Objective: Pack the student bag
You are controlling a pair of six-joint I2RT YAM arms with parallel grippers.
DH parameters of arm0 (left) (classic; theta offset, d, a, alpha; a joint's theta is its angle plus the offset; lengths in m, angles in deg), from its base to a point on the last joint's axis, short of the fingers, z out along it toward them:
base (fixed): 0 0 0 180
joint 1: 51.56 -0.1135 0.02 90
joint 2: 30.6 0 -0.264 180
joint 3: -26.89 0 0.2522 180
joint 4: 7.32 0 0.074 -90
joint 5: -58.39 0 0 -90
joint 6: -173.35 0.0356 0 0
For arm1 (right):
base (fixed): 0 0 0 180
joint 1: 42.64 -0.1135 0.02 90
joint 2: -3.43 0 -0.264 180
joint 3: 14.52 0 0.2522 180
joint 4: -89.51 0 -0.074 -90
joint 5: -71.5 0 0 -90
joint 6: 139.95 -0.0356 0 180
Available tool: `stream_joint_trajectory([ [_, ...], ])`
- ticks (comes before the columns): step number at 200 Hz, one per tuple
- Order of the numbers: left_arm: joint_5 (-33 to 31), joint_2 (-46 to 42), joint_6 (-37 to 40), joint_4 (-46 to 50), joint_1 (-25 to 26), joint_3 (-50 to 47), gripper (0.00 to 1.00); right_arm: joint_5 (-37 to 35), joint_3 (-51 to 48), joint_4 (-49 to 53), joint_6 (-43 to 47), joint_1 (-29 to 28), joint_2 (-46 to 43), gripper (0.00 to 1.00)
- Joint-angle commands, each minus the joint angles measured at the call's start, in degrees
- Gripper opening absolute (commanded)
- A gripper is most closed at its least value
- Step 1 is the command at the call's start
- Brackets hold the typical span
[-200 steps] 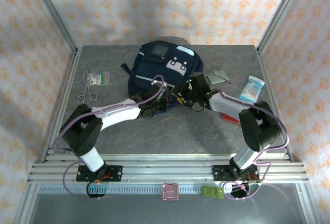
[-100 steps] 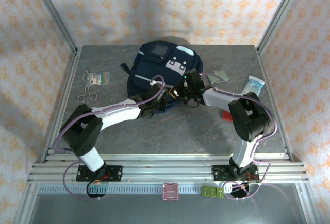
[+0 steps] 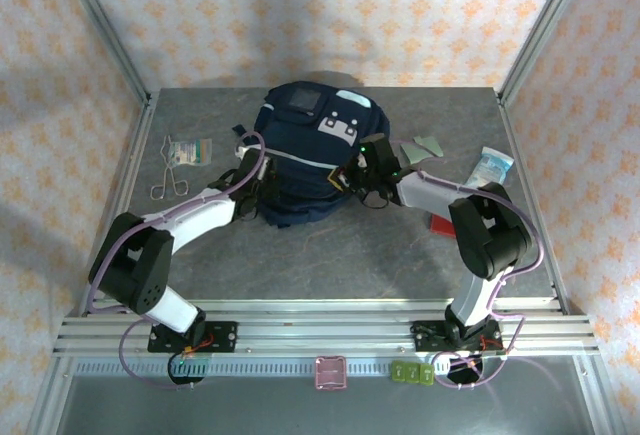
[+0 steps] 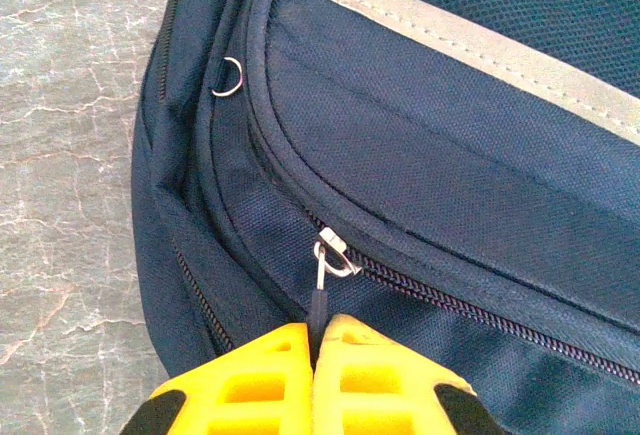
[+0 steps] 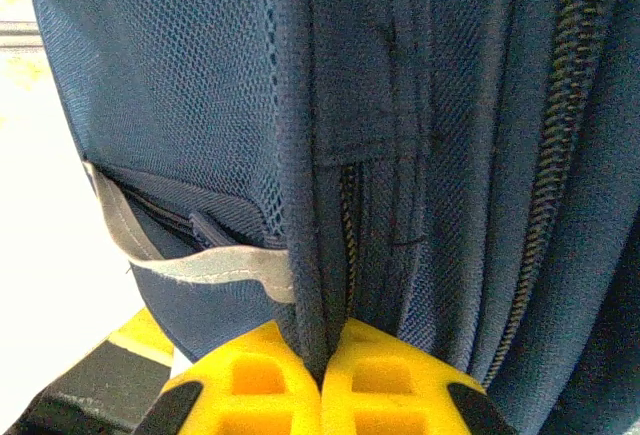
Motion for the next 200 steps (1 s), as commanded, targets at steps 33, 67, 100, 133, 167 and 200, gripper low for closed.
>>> stream_joint_trajectory([
  [33, 5.56, 0.04, -2.24, 1.98, 13.13, -0.10, 0.00, -4.99, 7.08, 7.02, 7.99, 8.47, -1.19, 0.00],
  [67, 5.89, 5.43, -4.22, -1.67, 19.77, 4.14, 0.00, -5.38, 9.09, 8.37, 8.34, 9.93, -1.67, 0.20],
  [100, 5.56, 8.58, -3.03, -1.55, 20.51, 8.31, 0.00, -2.03, 4.35, 2.14, 5.05, 7.63, -3.49, 0.30],
  [133, 5.59, 8.98, -2.65, -1.22, 20.56, 8.96, 0.00, 1.28, -0.94, -8.97, 0.40, 5.20, -3.85, 0.34],
  [167, 5.08, 7.78, -4.09, -3.12, 20.57, 6.81, 0.00, 2.26, -2.44, -13.29, -2.28, 2.62, -1.10, 0.35],
  [200, 2.27, 6.85, -4.63, -1.49, 20.54, 5.63, 0.00, 1.01, -3.65, -14.05, -3.83, 2.24, 0.87, 0.00],
])
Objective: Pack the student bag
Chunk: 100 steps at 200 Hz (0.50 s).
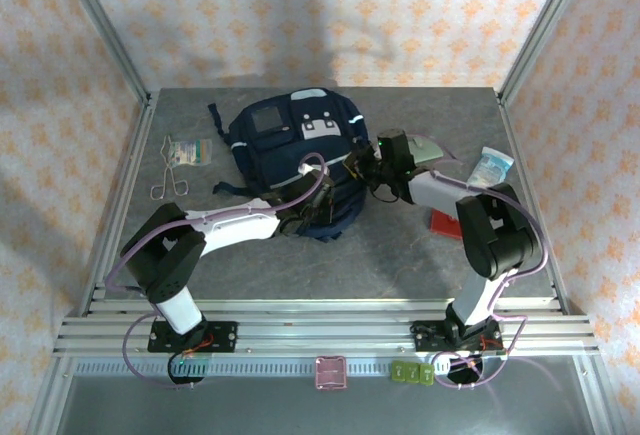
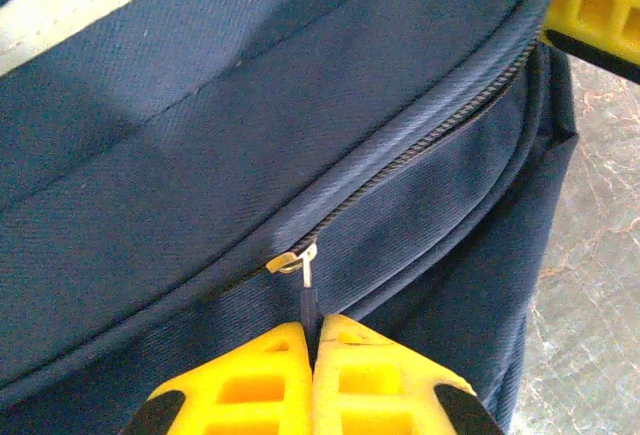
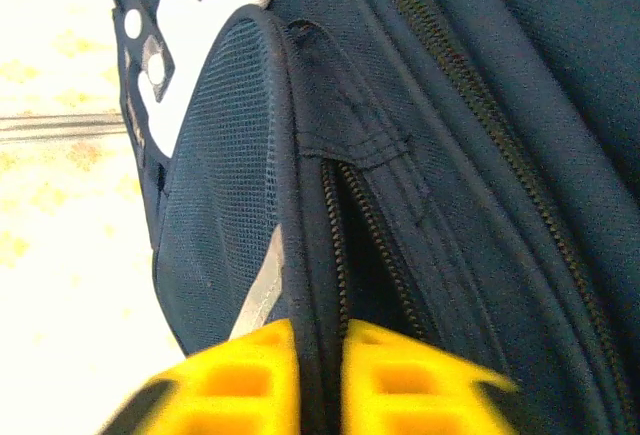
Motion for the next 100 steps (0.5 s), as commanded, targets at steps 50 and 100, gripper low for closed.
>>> stream_joint_trajectory([
  [50, -7.79, -8.30, -2.61, 5.17, -4.08, -9.27, 0.00, 0.25, -1.49, -4.84, -2.05, -0.31, -0.06, 0.00],
  [100, -9.88, -17.48, -5.58, 5.87, -16.28, -19.27, 0.00, -0.45, -0.36, -5.17, -1.81, 0.58, -0.47, 0.00],
])
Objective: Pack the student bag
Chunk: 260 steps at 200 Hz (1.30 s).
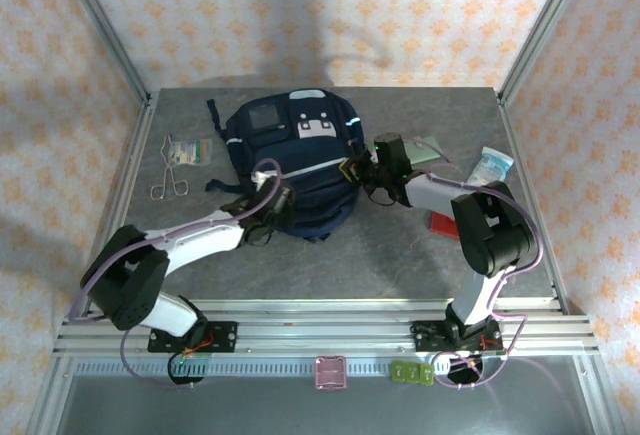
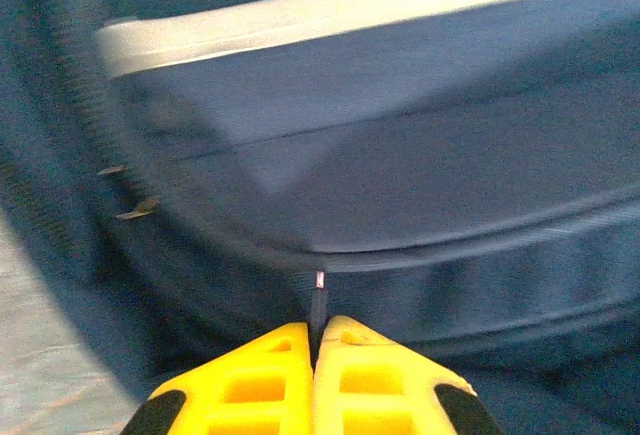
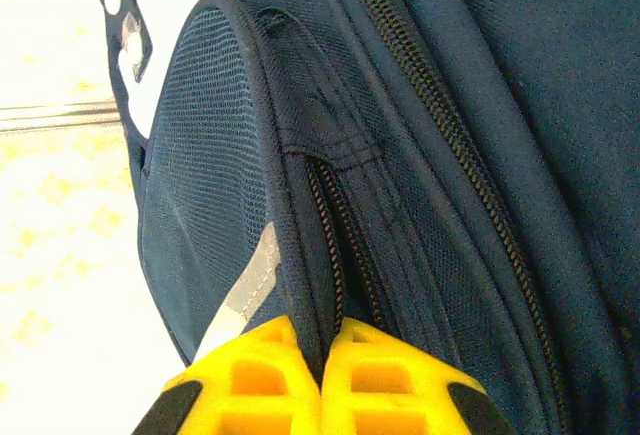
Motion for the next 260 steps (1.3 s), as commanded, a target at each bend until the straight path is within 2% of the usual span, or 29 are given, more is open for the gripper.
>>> stream_joint_trajectory([
  [1, -5.33, -3.22, -2.14, 3.89, -5.72, -3.58, 0.00, -1.49, 0.74, -2.86, -0.27, 0.91, -1.32, 0.00],
  [21, -3.30, -3.86, -2.72, 2.98, -9.09, -4.14, 0.00, -0.92, 1.27, -4.24, -1.04, 0.93, -0.76, 0.00],
  [34, -3.13, -3.13, -2.41, 3.77, -9.18, -2.91, 0.23, -0.26, 1.68, -5.29, -1.47, 0.92, -0.46, 0.00],
  [41, -3.42, -2.61, -2.31, 4.53, -9.17, -2.11, 0.30, -0.15, 2.01, -5.29, -1.52, 0.92, -0.44, 0.00],
  [59, -5.44, -2.12, -0.47, 6.54, -7.37, 0.34, 0.35, 0.53, 2.61, -5.62, -1.53, 0.92, -0.58, 0.00],
  [85, -8.54, -4.01, 4.84, 5.85, -1.44, 3.20, 0.50, 3.46, 3.97, -7.03, -1.34, 0.90, -0.77, 0.00],
  [105, -7.59, -5.57, 8.52, 3.60, 1.77, 5.24, 0.58, 6.34, 4.10, -10.51, -1.55, 0.94, -1.52, 0.21],
  [113, -5.99, -5.93, 10.32, 2.08, 2.54, 5.79, 0.62, 7.58, 4.00, -12.39, -1.85, 0.93, -1.81, 0.25],
  [129, -2.99, -5.16, 13.71, -0.23, 3.36, 7.13, 0.64, 9.49, 4.15, -14.83, -2.30, 0.93, -2.33, 0.30],
  [149, -1.88, -2.00, 17.74, -0.76, 4.76, 10.17, 0.65, 11.11, 4.44, -17.03, -2.40, 0.61, -2.95, 0.30],
  [192, -5.83, 7.41, 22.44, -0.72, 6.32, 16.68, 0.65, 12.15, 4.70, -17.82, -2.22, 0.13, -3.41, 0.30],
  [211, -10.25, 10.58, 23.94, -1.14, 6.27, 18.94, 0.64, 12.57, 4.45, -17.98, -2.14, 0.06, -3.59, 0.30],
  [225, -15.64, 12.73, 24.36, -1.31, 6.01, 20.54, 0.57, 12.67, 3.94, -17.91, -1.90, 0.06, -4.07, 0.30],
  [229, -15.92, 13.15, 24.77, -1.29, 5.74, 21.05, 0.52, 12.73, 3.84, -17.83, -1.70, 0.06, -4.25, 0.30],
  [251, -14.65, 14.99, 26.03, -0.14, 4.75, 24.16, 0.09, 12.64, 2.83, -15.70, 0.25, 0.06, -5.52, 0.30],
  [260, -14.26, 15.47, 26.37, 0.49, 4.41, 25.19, 0.00, 12.47, 2.17, -14.27, 1.45, 0.06, -6.24, 0.31],
])
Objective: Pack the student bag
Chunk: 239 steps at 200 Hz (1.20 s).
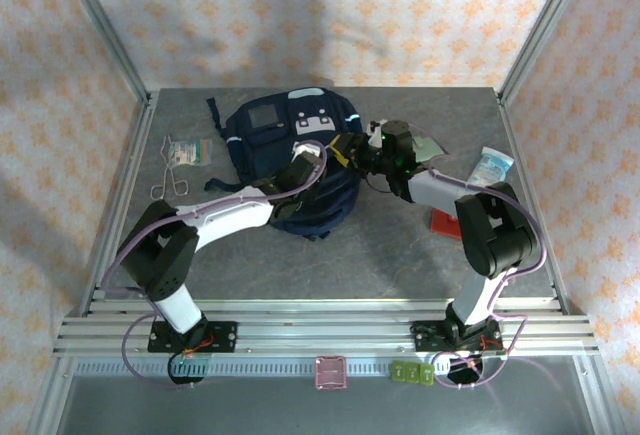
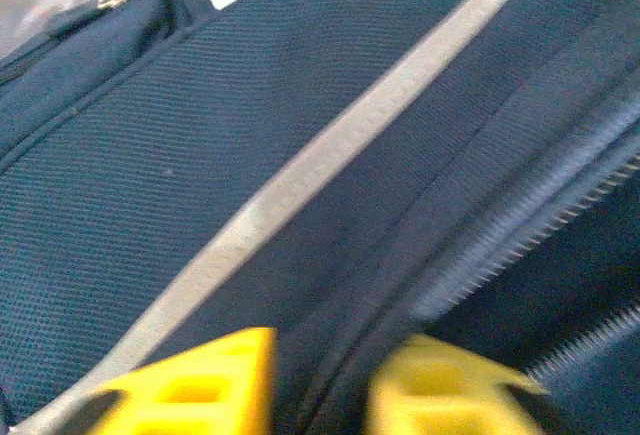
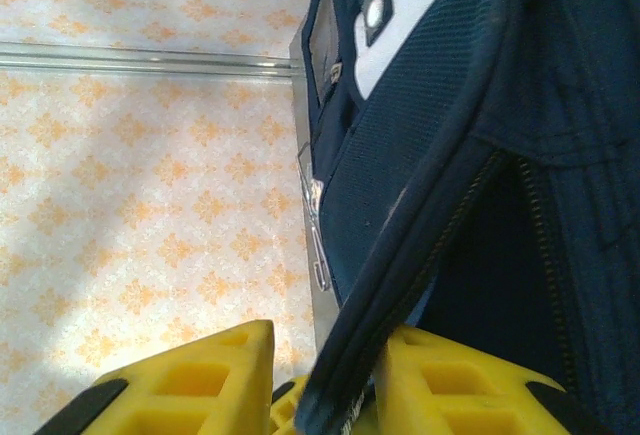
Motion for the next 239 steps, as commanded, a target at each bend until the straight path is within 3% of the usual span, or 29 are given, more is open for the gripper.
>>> stream_joint_trajectory([
  [1, -2.70, 0.93, 2.46, 0.76, -1.11, 4.41, 0.00, 1.93, -0.07, -1.96, 3.32, -0.68, -4.95, 0.31],
  [33, -0.56, -0.08, 2.30, 2.23, -1.99, 6.53, 0.00, -1.22, -3.00, 5.74, 8.62, -0.51, -7.98, 0.36],
  [74, 2.72, -2.12, 1.83, 3.33, -2.53, 7.70, 0.00, -11.59, -7.28, 14.43, 13.27, -0.66, -10.50, 0.42],
  [107, 4.63, -2.58, 1.28, 3.65, -2.53, 9.47, 0.00, -15.05, -4.16, 16.32, 13.86, -2.79, -6.10, 0.42],
  [157, 2.18, -3.65, 4.02, 5.58, -3.12, 13.45, 0.00, -26.57, 2.34, 26.95, 13.33, -3.44, 3.69, 0.40],
  [193, 3.28, -3.79, 5.14, 7.04, -4.28, 15.52, 0.00, -26.77, 0.45, 26.52, 13.37, -2.79, 4.32, 0.40],
  [229, 5.38, -2.03, 3.85, 7.34, -4.27, 16.36, 0.00, -26.49, 2.91, 28.92, 17.46, -2.80, -0.82, 0.42],
  [239, 5.51, -1.64, 3.66, 7.39, -4.22, 16.45, 0.00, -27.98, 3.76, 31.42, 18.57, -2.60, -2.91, 0.47],
])
